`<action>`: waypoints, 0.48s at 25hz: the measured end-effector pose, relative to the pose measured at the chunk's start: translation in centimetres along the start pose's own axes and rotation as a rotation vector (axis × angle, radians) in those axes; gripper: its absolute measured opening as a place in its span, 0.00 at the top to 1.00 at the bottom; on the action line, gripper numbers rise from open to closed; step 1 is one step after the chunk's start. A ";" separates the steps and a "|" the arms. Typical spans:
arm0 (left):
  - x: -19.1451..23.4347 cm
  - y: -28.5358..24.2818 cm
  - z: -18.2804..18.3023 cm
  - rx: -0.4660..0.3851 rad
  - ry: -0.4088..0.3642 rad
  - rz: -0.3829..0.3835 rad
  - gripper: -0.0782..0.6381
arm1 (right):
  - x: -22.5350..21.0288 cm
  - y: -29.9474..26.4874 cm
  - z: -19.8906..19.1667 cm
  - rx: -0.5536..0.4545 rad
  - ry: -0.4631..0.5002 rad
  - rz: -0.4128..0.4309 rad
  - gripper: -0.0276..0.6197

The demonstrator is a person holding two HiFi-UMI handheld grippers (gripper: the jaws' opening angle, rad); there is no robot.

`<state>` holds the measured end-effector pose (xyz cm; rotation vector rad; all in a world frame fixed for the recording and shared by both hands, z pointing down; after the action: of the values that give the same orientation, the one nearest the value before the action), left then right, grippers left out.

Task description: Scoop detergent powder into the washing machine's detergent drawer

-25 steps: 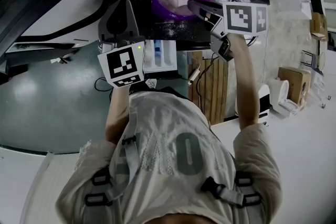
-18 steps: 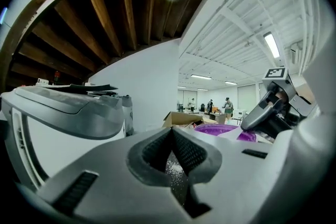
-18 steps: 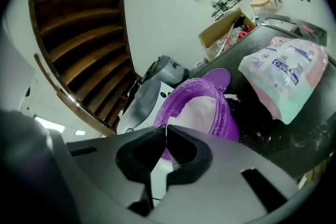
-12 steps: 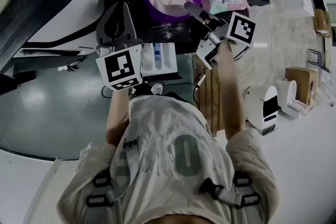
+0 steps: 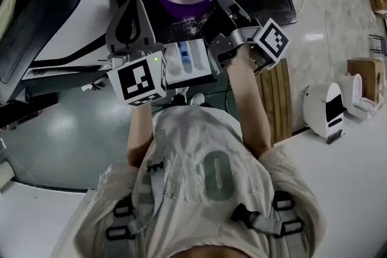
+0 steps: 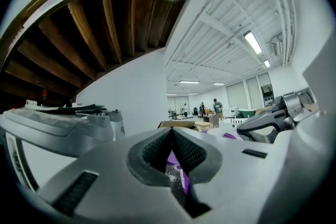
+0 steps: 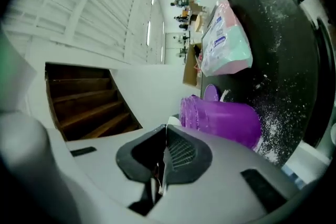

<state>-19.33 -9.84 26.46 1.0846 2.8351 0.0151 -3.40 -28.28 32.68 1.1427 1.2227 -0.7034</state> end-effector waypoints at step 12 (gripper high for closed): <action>0.2 1.3 -1.2 0.043 0.047 -0.024 0.86 | 0.9 3.6 -3.4 -0.254 -0.039 0.059 0.94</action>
<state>-18.74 -8.65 27.69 1.0730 2.9026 -0.0219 -1.14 -23.81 33.00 0.9465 1.2023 -0.5073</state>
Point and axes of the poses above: the fingertips, and each gripper's own axes: y backward along the fingers, x to its left, z out of its top, the point moved 10 cm from there along y, backward along the fingers, and after that the axes turned 12 degrees about z, right-handed, at the moved point
